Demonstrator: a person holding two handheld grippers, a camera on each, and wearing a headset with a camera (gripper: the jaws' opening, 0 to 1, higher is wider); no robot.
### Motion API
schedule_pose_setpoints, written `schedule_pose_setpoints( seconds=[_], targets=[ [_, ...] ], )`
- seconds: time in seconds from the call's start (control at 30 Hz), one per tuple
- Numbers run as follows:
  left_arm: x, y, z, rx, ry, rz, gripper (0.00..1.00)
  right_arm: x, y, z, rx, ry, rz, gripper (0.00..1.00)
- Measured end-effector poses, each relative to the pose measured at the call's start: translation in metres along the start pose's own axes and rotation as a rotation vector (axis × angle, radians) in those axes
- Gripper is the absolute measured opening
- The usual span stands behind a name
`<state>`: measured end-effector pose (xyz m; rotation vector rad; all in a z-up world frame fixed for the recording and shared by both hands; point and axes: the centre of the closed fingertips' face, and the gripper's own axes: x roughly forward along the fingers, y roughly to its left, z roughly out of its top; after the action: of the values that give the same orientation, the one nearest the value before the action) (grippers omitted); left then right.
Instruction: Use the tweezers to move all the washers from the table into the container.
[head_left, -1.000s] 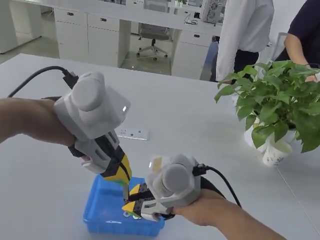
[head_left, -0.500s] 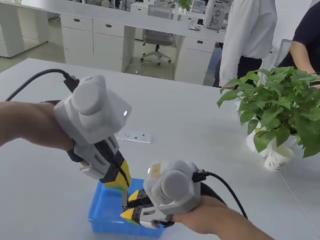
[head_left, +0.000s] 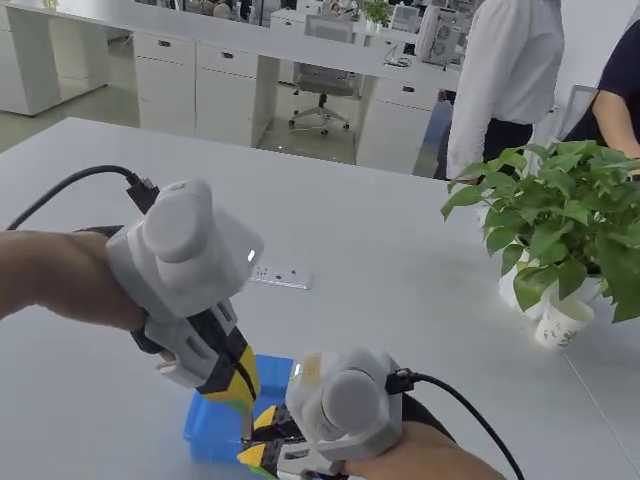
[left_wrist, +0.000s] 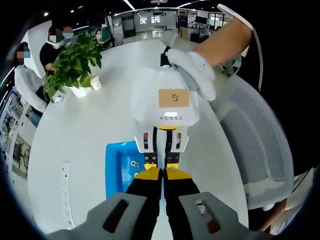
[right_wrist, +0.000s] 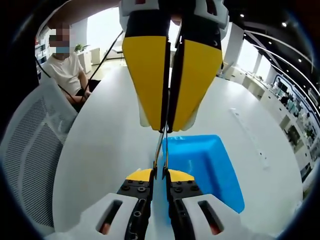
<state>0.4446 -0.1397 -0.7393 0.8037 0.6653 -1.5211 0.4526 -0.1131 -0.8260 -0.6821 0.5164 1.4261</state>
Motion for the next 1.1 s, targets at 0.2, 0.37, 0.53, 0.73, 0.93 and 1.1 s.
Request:
schedule_pose_setpoints(
  seconds=[0.2, 0.37, 0.53, 0.73, 0.93, 1.1],
  targets=[
    [0.004, -0.008, -0.004, -0.003, 0.006, -0.005, 0.04, 0.005, 0.008, -0.002, 0.004, -0.001, 0.012, 0.12],
    [0.006, -0.012, -0.007, -0.006, 0.007, -0.008, 0.04, 0.008, 0.014, -0.004, 0.008, -0.003, 0.019, 0.12],
    [0.011, -0.018, -0.012, -0.013, 0.003, -0.010, 0.04, 0.013, 0.021, -0.007, 0.015, -0.004, 0.032, 0.12],
    [0.014, -0.022, -0.018, -0.021, 0.001, -0.011, 0.04, 0.017, 0.028, -0.010, 0.014, -0.002, 0.047, 0.12],
    [0.019, -0.027, -0.023, -0.031, 0.001, -0.012, 0.04, 0.024, 0.034, -0.014, 0.019, 0.006, 0.063, 0.12],
    [0.023, -0.030, -0.027, -0.037, 0.000, -0.014, 0.04, 0.028, 0.037, -0.016, 0.020, 0.009, 0.072, 0.12]
  ],
)
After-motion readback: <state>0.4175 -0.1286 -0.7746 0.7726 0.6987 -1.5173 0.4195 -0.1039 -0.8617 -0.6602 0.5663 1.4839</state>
